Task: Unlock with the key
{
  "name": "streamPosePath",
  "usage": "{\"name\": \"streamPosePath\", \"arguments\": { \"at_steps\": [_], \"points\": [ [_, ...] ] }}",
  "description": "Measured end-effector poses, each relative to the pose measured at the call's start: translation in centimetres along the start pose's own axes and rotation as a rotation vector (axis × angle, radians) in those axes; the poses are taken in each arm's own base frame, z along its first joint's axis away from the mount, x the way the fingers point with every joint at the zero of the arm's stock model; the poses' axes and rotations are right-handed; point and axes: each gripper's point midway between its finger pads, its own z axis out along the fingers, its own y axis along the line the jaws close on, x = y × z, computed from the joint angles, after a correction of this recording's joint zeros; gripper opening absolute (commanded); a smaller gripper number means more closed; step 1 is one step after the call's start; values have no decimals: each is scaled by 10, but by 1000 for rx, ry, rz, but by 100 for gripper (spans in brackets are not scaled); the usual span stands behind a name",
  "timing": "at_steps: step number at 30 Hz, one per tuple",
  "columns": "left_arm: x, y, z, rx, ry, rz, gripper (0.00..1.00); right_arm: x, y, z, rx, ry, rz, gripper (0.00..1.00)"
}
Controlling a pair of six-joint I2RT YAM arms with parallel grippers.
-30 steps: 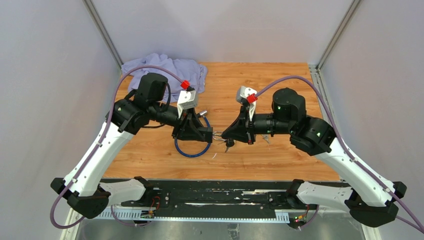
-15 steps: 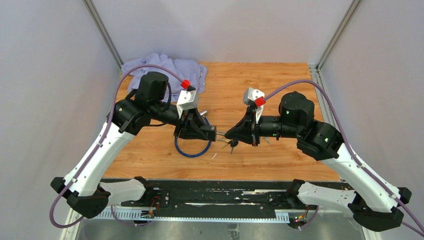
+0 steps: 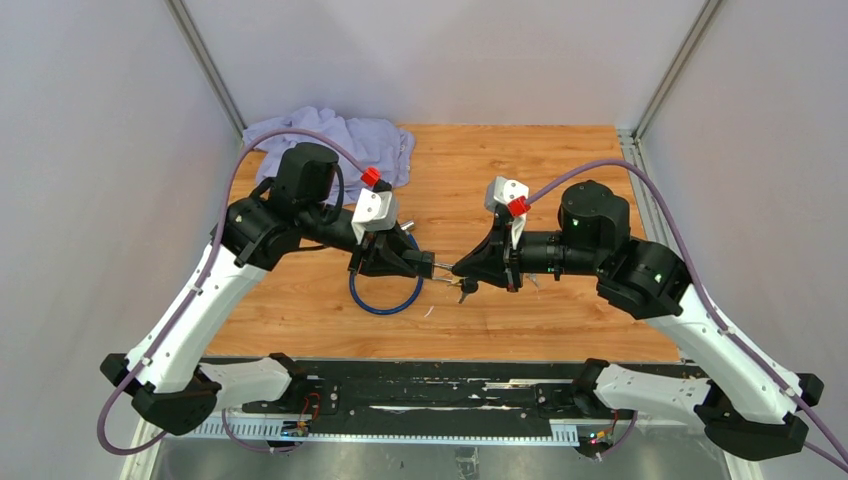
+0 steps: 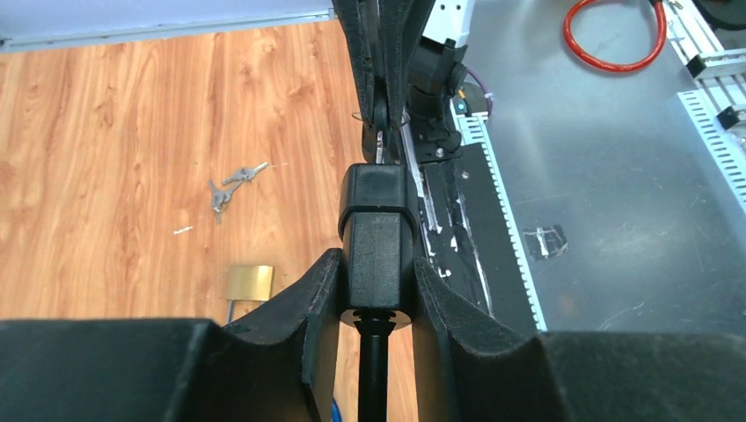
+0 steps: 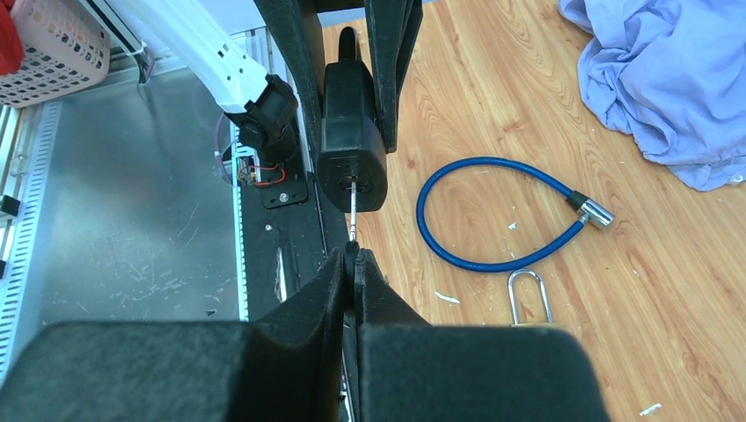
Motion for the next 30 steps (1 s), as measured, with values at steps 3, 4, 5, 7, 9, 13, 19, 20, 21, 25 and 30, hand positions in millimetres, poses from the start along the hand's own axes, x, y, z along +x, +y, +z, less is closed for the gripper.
{"name": "streamPosePath", "arguments": {
  "at_steps": [3,4,5,7,9,13,19,20,21,25,30],
  "points": [
    [0,1,0,1,8,29,0,1,-1,-1,5,10,-11,1],
    [0,2,0,1,11,36,0,1,-2,-1,8,15,-15,1],
    [2,3,0,3,16,44,0,2,-3,-1,10,20,-18,1],
    [3,3,1,4,19,47,0,3,-3,0,13,29,-22,1],
    [4,4,1,7,24,47,0,4,-4,0,12,38,-19,1],
    [7,4,2,13,37,22,0,5,-4,3,9,47,-11,1],
    [12,6,1,3,56,-41,0,5,-5,9,2,49,22,1],
    [12,6,1,-2,56,-57,0,5,-5,11,1,44,25,1],
    [12,7,0,-11,53,-73,0,5,-6,12,1,39,29,1],
    [13,6,-1,-46,26,-147,0,5,-7,16,4,23,40,1],
    [5,5,-3,-71,-14,-213,0,1,-8,17,5,-3,44,1]
  ]
}}
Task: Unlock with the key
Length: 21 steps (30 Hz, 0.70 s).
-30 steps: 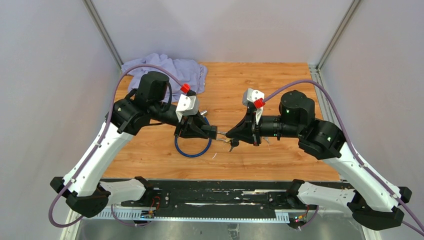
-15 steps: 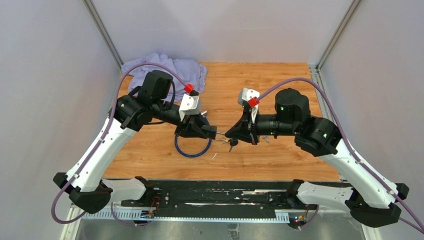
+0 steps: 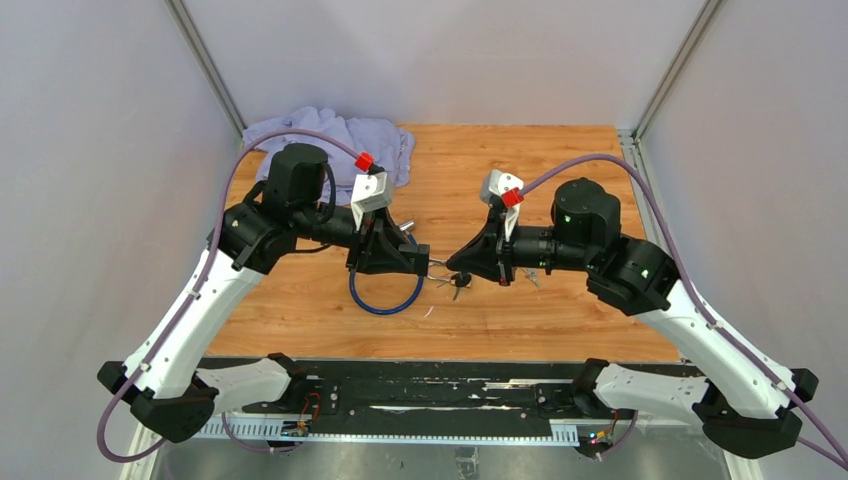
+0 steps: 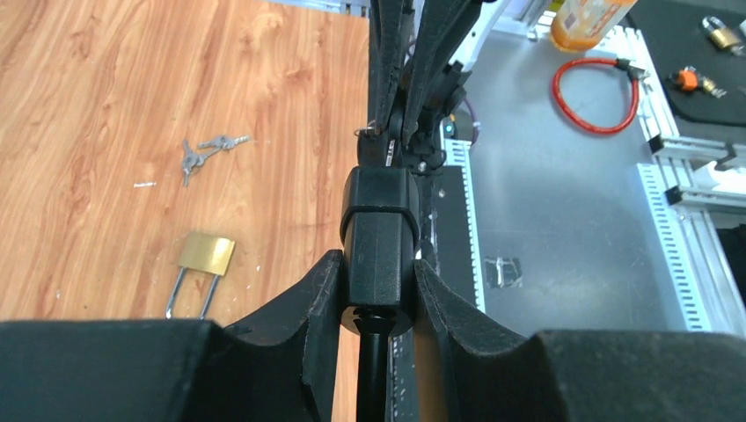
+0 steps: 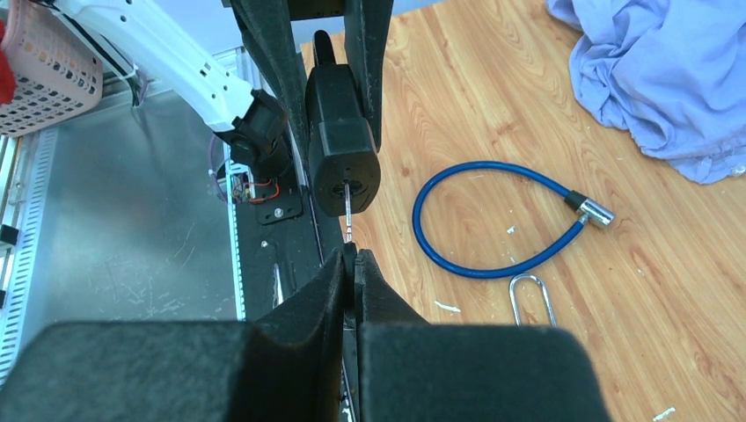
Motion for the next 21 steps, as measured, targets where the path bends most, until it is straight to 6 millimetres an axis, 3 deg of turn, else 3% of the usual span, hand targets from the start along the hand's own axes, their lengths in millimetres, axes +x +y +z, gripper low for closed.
{"name": "streamPosePath", "arguments": {
  "at_steps": [6,21],
  "points": [
    [-12,-6,1,34,-43,-3,0,-4,3,-6,-1,-65,-15,1],
    [-2,-16,-5,63,2,34,0,6,14,3,-126,-36,56,1]
  ]
}}
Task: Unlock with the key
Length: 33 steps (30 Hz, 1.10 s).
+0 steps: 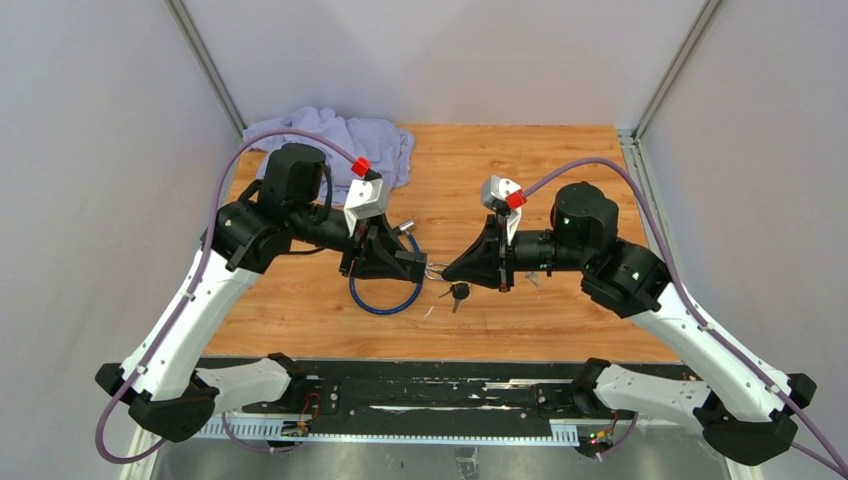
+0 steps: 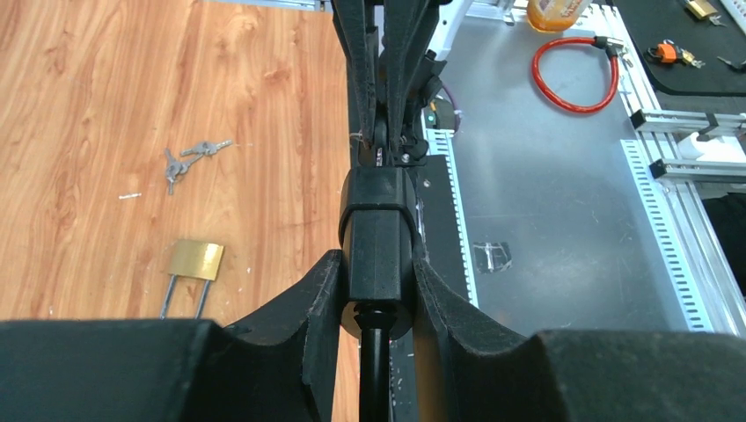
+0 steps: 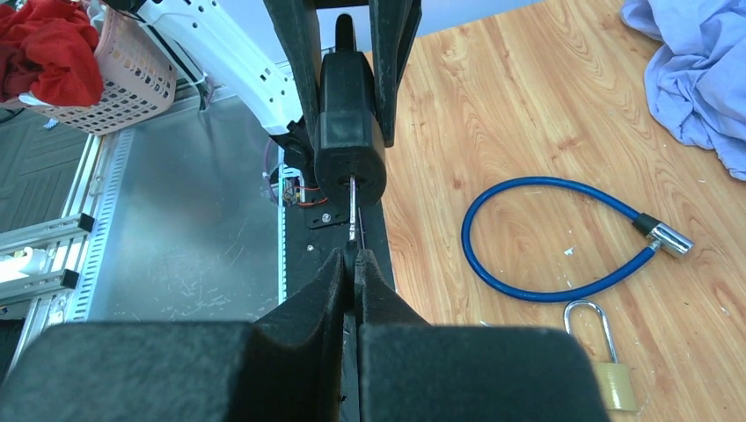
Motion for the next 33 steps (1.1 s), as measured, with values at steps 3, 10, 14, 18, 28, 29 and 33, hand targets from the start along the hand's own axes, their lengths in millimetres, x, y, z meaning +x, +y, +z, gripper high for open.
{"name": "streamPosePath", "arguments": {
  "at_steps": [3,10,14,18,28,29,33],
  "points": [
    [-4,-1,-1,-1,-8,6,0,4,0,1,-6,-13,1,1],
    [-27,2,0,-6,-80,31,0,12,-3,5,-8,-7,14,1],
    [-23,1,1,5,-69,52,0,12,-4,4,-6,11,25,1],
    [-15,4,1,8,-44,90,0,14,-4,2,-2,66,44,1],
    [6,10,4,21,31,103,0,26,-8,2,8,172,76,1],
    [7,10,4,20,34,103,0,27,-9,2,11,177,77,1],
    [9,12,5,21,41,102,0,28,-11,2,20,186,72,1]
  ]
}}
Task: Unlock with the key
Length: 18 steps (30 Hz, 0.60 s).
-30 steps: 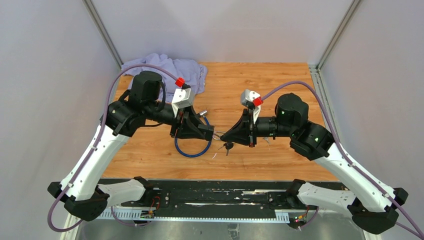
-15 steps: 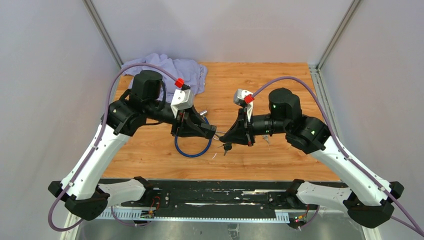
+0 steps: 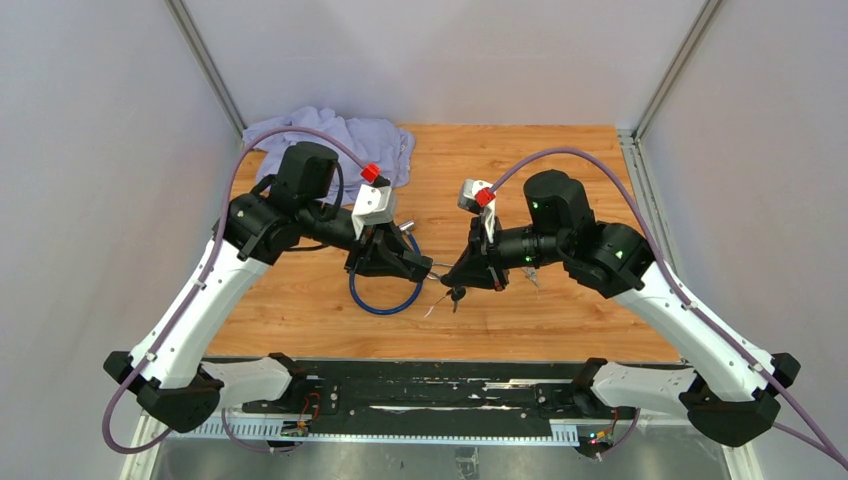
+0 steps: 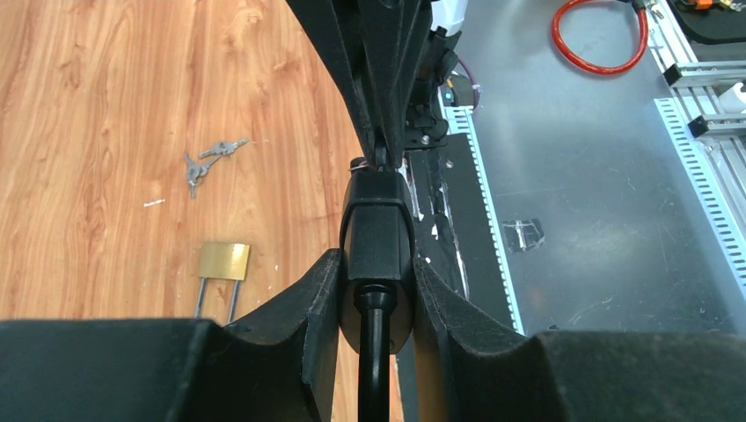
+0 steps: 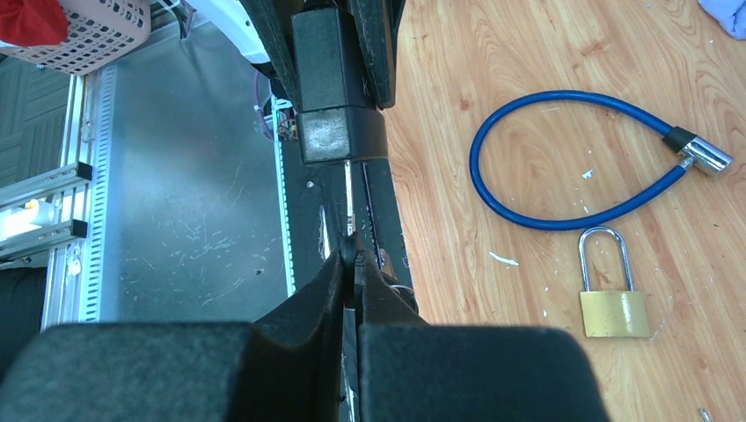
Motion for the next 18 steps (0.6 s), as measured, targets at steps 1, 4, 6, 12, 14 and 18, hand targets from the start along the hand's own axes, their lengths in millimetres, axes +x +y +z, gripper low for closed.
{"name": "streamPosePath", "arguments": {
  "at_steps": [1,4,6,12,14,18],
  "points": [
    [0,0,0,0,1,-2,0,0,0,0,2,1,-1,1],
    [1,1,0,-3,5,-3,0,0,-2,1,11,2,-5,1],
    [2,1,0,-2,7,-7,0,0,-2,1,15,3,-10,1],
    [-2,3,0,2,12,-35,0,-2,-3,3,27,-19,-19,1],
    [-3,2,0,3,11,-39,0,-2,-3,3,27,-36,-24,1],
    [-5,0,-1,9,7,-50,0,-2,-3,4,27,-53,-31,0]
  ]
}}
